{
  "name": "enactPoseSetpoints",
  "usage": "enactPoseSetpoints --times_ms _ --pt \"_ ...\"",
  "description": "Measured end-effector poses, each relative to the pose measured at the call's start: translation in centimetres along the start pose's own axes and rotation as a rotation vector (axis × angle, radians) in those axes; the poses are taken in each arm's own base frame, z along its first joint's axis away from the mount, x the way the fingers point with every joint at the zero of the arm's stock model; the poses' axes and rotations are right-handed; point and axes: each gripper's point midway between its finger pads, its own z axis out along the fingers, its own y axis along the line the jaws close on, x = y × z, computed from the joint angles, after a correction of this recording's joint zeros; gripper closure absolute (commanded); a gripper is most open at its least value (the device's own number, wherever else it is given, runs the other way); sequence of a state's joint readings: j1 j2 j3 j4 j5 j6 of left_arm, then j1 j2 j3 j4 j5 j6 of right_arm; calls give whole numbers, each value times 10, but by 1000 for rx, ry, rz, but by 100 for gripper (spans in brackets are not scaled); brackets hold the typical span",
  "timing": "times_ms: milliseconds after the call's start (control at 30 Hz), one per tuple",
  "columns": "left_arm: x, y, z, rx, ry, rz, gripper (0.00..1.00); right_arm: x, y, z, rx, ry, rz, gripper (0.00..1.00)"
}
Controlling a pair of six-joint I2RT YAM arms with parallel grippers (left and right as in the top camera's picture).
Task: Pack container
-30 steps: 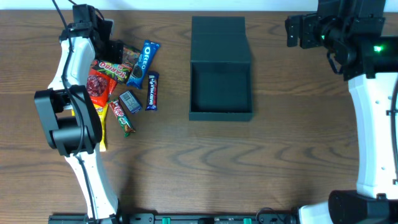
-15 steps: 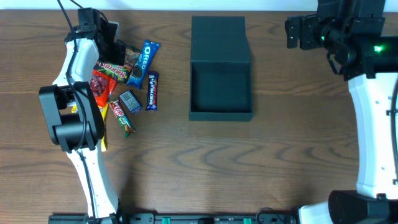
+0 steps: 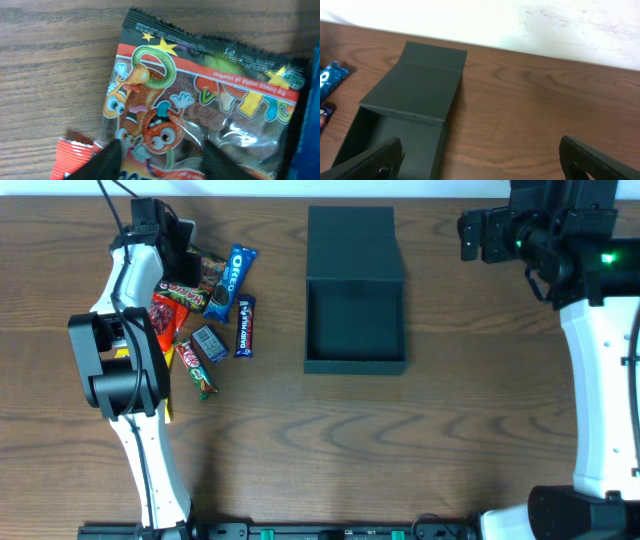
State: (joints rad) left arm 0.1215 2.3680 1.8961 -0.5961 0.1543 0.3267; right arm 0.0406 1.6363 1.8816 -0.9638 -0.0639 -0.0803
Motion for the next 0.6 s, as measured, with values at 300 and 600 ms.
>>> enactPoseSetpoints --times_ms 300,600 --pt "5 0 1 2 20 7 94 0 0 0 0 0 10 1" --pt "0 0 -5 1 24 -11 68 0 0 0 0 1 11 1"
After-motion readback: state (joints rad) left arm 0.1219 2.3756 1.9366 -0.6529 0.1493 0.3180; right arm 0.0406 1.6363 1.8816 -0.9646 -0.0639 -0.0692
